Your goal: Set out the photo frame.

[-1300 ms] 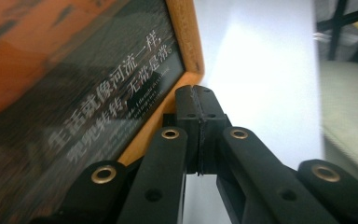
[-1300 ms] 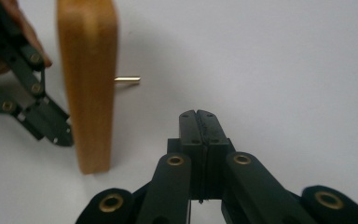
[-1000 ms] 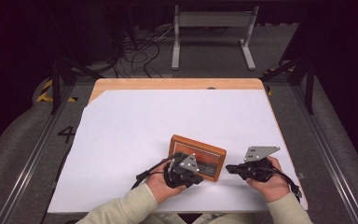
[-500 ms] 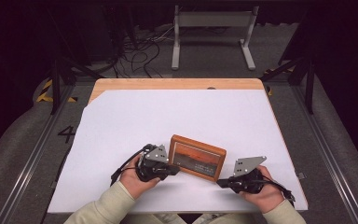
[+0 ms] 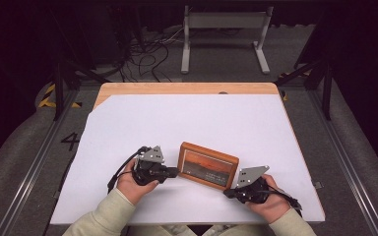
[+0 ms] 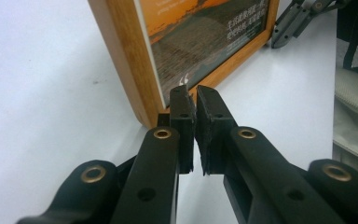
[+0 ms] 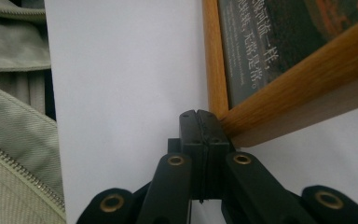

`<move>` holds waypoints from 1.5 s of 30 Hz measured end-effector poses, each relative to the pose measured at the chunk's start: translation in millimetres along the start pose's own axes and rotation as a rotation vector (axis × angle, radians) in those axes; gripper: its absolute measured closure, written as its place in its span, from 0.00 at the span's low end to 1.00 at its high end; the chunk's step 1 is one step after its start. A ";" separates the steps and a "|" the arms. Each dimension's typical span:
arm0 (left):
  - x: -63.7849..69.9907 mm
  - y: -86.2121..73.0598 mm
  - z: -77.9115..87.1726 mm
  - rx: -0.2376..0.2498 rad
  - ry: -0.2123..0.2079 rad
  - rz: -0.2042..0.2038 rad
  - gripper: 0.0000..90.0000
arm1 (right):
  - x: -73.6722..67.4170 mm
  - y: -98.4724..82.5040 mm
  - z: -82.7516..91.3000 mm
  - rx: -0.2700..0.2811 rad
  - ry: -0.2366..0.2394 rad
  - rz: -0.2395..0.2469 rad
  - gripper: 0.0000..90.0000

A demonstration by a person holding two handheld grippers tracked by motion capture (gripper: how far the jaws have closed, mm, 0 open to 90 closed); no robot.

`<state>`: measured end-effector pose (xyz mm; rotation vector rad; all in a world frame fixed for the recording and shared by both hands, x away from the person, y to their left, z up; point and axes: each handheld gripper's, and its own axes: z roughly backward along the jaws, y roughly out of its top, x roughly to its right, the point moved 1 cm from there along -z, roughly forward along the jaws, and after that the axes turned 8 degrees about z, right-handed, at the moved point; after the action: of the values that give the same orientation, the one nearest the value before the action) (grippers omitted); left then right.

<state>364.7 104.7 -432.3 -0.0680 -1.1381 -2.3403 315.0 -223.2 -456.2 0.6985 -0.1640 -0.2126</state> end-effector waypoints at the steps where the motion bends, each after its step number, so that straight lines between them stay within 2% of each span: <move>1: -0.8 -0.7 0.6 0.001 0.004 0.005 0.95 | 0.5 0.2 -0.4 -0.001 -0.007 0.002 1.00; 7: -6.0 -4.0 2.0 -0.002 0.009 0.024 0.95 | 6.5 -1.8 0.6 -0.001 -0.035 -0.003 1.00; 15: -10.3 -8.3 3.4 -0.003 0.022 0.053 0.95 | 21.4 -6.7 2.9 0.008 -0.083 -0.021 1.00; 20: -11.9 -9.5 5.1 0.004 0.031 0.058 0.94 | 22.5 -7.8 4.5 0.005 -0.093 -0.030 1.00; 23: -11.2 -9.7 8.2 0.010 0.036 0.050 0.92 | 21.2 -6.1 11.5 0.042 -0.082 -0.039 1.00; 26: -11.1 -10.1 14.0 0.030 0.054 0.049 0.88 | 20.8 -1.8 24.8 0.089 -0.101 -0.043 0.99; 29: -11.4 -10.9 23.5 0.055 0.085 0.039 0.83 | 20.6 -0.2 42.0 0.141 -0.143 -0.084 0.88; 33: -12.6 -12.5 29.5 0.077 0.111 0.050 0.75 | 23.9 0.3 59.6 0.191 -0.207 -0.114 0.79; 34: -16.3 -13.9 34.9 0.091 0.123 0.061 0.74 | 26.2 -0.1 64.0 0.210 -0.226 -0.132 0.75; 40: -26.7 -17.9 47.9 0.124 0.179 0.097 0.67 | 38.2 -4.2 75.1 0.245 -0.294 -0.176 0.66; 42: -30.7 -18.6 51.4 0.138 0.197 0.101 0.63 | 46.3 -6.6 81.2 0.257 -0.342 -0.201 0.58; 43: -30.7 -18.6 51.4 0.138 0.197 0.101 0.61 | 46.3 -6.6 81.2 0.257 -0.342 -0.201 0.58; 44: -36.3 -20.0 55.0 0.147 0.214 0.112 0.58 | 54.5 -8.7 84.2 0.277 -0.357 -0.235 0.50; 45: -36.3 -20.0 55.0 0.147 0.214 0.112 0.56 | 54.5 -8.7 84.2 0.277 -0.357 -0.235 0.50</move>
<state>376.3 171.6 -421.0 0.1638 -1.1637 -2.1020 347.9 -295.3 -394.1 0.9523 -0.4599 -0.5480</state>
